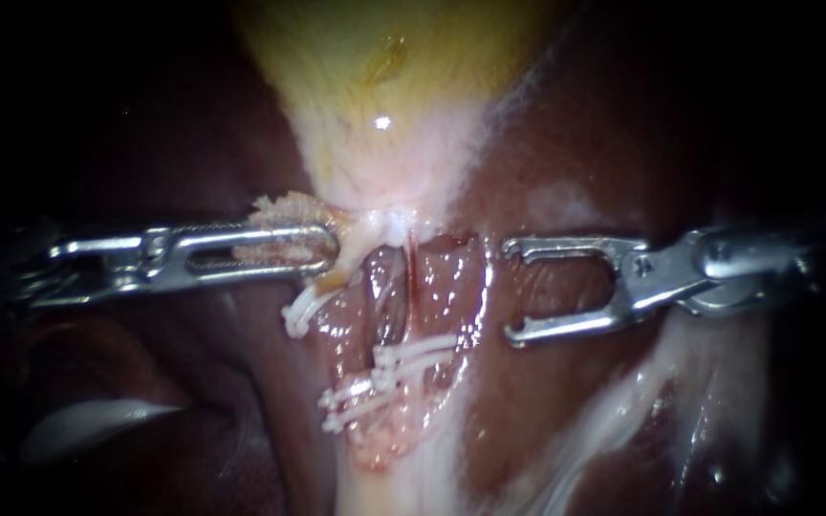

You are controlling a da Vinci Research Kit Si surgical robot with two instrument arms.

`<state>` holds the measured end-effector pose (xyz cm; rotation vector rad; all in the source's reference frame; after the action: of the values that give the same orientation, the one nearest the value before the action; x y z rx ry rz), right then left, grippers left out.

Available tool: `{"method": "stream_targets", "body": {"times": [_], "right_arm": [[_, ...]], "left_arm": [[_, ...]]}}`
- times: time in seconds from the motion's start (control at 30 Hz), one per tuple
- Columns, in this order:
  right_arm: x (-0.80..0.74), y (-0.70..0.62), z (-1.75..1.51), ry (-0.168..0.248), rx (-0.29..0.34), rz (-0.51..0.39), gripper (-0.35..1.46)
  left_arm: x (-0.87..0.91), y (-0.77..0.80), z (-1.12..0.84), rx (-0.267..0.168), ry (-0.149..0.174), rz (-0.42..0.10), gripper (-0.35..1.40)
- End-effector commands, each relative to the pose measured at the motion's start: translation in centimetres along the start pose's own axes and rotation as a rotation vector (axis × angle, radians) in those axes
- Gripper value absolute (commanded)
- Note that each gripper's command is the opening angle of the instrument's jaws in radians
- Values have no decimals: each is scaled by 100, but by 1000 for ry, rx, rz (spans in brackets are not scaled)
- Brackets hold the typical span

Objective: Going back second clip right tube

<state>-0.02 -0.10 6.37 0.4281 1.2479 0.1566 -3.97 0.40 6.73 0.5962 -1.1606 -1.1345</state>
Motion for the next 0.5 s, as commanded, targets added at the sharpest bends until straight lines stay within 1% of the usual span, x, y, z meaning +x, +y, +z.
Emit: {"method": "stream_targets", "body": {"times": [0.03,0.27,0.4,0.5], "right_arm": [[0,-1,0,0,0,0,50],[0,-3,-1,0,1,-1,50],[1,-5,-1,0,2,-1,50],[2,-6,-1,0,2,-1,50]], "left_arm": [[1,0,2,-1,-1,0,-35],[5,3,24,-9,-7,2,-35],[10,15,37,-13,-8,7,-35],[14,24,46,-21,-1,11,-35]]}}
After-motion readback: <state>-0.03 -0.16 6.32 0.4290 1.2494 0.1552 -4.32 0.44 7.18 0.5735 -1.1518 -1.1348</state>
